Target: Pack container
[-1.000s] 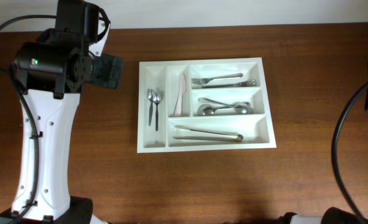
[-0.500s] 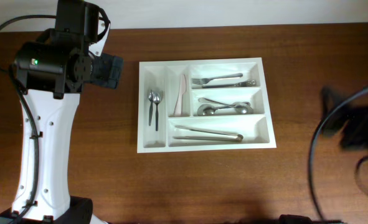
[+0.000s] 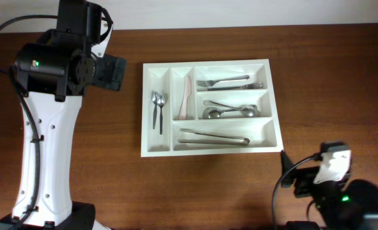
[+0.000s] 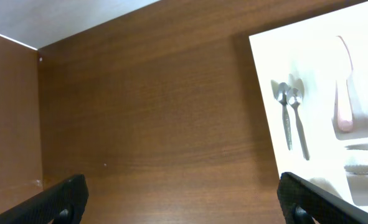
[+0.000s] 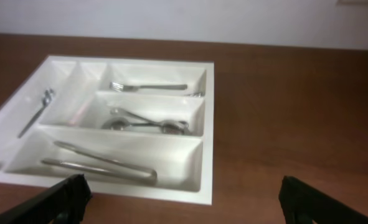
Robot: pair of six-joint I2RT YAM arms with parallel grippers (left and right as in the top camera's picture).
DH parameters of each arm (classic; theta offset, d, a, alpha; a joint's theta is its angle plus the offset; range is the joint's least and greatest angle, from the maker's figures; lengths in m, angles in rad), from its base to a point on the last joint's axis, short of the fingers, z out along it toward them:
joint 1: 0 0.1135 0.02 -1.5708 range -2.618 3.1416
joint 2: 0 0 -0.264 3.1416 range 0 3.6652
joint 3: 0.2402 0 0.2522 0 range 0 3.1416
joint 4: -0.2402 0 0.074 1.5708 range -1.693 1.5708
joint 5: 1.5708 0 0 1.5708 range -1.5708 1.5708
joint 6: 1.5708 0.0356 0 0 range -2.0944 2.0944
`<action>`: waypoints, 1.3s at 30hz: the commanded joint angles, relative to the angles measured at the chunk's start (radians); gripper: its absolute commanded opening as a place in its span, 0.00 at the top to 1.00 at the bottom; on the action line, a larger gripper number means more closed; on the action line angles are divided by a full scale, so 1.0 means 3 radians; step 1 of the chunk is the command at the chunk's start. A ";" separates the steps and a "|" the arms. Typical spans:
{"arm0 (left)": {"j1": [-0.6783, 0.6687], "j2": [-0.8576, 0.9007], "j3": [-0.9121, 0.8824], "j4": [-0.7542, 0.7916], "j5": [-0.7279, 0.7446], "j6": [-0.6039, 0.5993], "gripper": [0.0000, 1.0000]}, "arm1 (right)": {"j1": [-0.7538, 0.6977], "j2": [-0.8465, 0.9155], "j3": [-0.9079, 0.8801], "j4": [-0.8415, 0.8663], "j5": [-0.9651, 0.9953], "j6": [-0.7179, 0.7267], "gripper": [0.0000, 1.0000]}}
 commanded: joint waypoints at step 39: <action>-0.0006 -0.0043 0.0015 -0.0004 -0.0027 -0.0041 0.01 | 0.0032 -0.1115 -0.1990 0.0662 0.0041 0.0000 0.01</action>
